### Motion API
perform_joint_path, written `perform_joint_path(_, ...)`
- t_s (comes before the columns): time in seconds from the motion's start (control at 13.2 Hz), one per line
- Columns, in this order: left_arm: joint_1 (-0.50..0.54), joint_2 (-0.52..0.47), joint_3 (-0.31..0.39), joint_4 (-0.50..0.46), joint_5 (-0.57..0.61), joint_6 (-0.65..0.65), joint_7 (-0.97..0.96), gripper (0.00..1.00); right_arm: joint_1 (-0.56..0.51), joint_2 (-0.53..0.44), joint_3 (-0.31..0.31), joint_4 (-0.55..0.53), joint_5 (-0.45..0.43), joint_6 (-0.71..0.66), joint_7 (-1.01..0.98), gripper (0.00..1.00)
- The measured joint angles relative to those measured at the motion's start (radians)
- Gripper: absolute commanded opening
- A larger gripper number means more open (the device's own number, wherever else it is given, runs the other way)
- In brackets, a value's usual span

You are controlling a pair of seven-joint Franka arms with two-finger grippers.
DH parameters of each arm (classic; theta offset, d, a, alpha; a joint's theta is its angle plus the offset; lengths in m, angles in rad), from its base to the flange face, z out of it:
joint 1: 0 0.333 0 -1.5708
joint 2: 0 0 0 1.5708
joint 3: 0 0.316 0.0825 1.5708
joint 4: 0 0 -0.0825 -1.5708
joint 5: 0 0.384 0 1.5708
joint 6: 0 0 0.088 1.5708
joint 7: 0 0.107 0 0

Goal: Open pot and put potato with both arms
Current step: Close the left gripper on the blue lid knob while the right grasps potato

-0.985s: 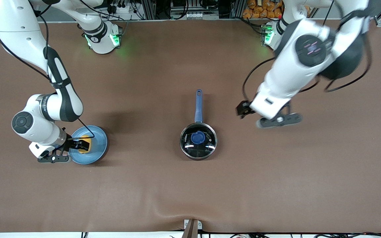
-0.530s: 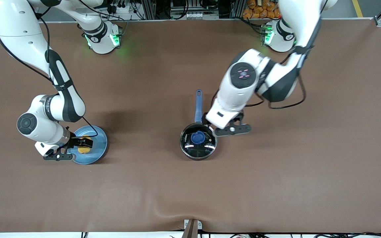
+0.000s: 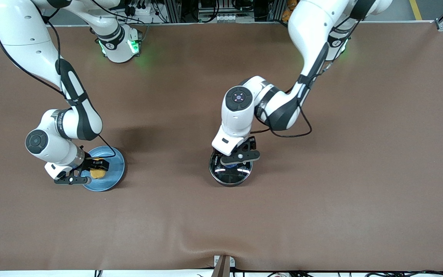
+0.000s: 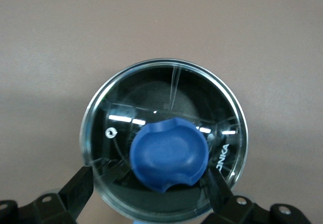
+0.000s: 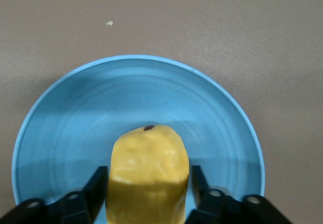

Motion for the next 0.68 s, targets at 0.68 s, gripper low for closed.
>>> perform_joint_path(0.68, -0.011, 0.049, 0.020, 0.008, 0.000, 0.076, -0.004, 0.98, 0.053, -0.046, 0.010, 0.052, 0.002, 0.004, 0.002, 0.09)
